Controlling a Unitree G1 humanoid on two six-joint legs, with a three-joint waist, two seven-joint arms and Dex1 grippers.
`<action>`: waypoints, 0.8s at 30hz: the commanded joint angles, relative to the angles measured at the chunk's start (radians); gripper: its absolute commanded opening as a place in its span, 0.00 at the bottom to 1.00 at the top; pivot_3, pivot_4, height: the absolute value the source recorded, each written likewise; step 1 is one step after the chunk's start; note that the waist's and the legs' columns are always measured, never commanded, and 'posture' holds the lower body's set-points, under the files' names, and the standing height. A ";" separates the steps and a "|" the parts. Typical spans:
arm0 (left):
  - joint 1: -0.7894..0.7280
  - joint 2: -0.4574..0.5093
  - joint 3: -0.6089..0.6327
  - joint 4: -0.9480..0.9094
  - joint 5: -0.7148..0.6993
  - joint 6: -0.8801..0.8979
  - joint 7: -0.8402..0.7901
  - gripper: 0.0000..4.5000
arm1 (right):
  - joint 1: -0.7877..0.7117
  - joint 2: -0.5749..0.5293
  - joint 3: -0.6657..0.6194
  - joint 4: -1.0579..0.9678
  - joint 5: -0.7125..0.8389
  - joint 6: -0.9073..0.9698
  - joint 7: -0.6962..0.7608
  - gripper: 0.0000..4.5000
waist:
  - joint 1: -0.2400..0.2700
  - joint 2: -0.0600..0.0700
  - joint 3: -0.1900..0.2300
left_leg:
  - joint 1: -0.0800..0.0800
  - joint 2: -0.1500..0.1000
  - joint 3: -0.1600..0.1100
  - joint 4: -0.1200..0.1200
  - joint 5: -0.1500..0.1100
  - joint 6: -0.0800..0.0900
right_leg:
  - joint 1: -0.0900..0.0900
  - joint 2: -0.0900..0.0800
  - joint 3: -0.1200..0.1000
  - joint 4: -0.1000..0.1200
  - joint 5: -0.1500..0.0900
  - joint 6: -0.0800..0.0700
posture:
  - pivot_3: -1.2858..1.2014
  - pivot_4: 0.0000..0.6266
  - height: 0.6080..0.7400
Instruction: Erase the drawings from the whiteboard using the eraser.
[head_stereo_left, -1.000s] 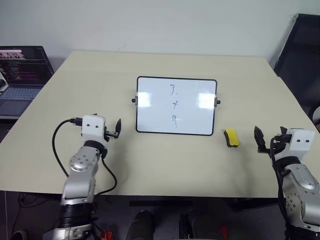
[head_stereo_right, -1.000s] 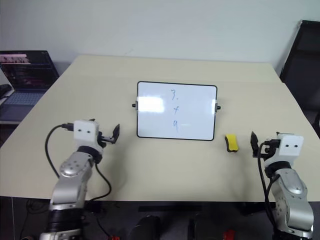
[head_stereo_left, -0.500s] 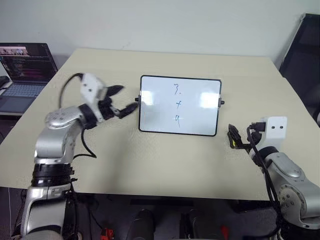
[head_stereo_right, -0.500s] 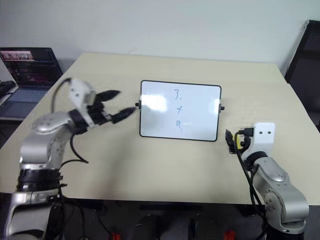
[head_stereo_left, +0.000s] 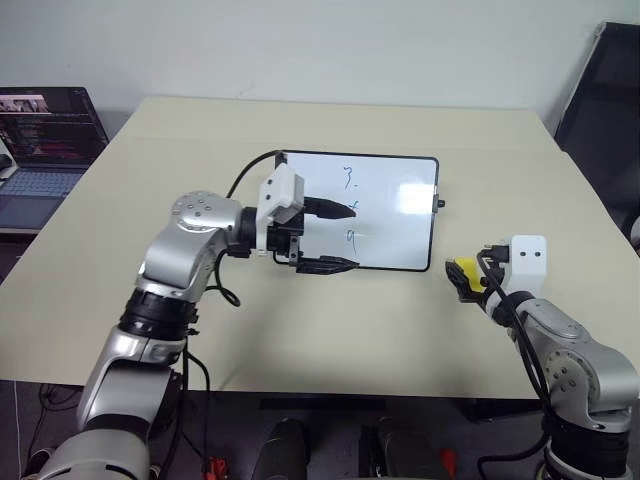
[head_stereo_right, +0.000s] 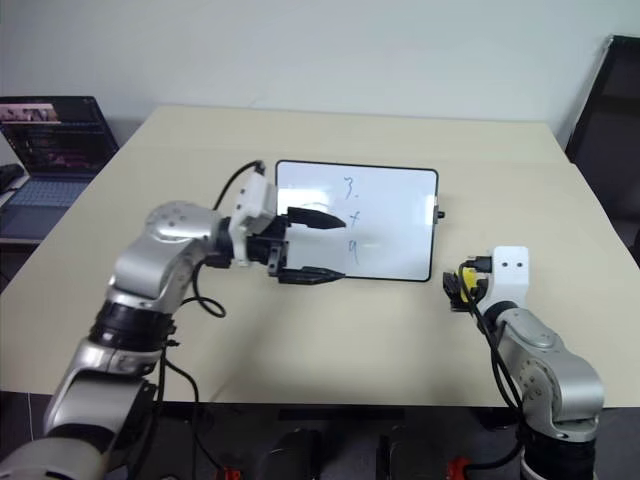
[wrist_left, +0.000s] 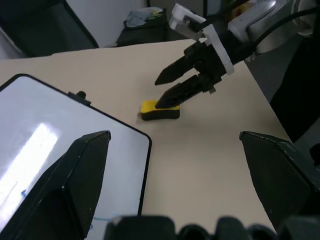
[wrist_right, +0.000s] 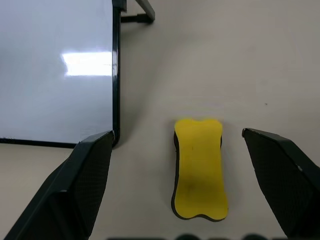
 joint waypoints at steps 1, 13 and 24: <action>-0.062 -0.032 -0.019 0.059 0.025 -0.076 -0.056 1.00 | -0.025 -0.005 0.002 0.039 -0.029 -0.058 0.012 1.00 | -0.001 0.000 0.000 | 0.000 0.000 0.000 0.000 0.000 0.000 | 0.000 0.000 0.000 0.000 0.000 0.000 | 0.52 0.24 1.00; -0.048 -0.062 -0.019 0.114 0.058 -0.139 -0.074 1.00 | -0.027 0.007 0.016 0.127 -0.072 -0.125 0.038 1.00 | -0.003 0.000 0.000 | 0.000 0.000 0.000 0.000 0.000 0.000 | 0.000 0.001 0.000 0.000 0.001 -0.001 | 0.52 0.24 1.00; -0.023 -0.050 -0.008 0.116 0.076 -0.159 -0.062 1.00 | -0.036 0.001 0.024 0.165 -0.100 -0.127 0.065 0.31 | -0.002 0.000 0.000 | 0.000 0.000 0.000 0.000 0.000 0.000 | 0.000 0.001 0.000 0.001 0.001 -0.001 | 0.52 0.24 1.00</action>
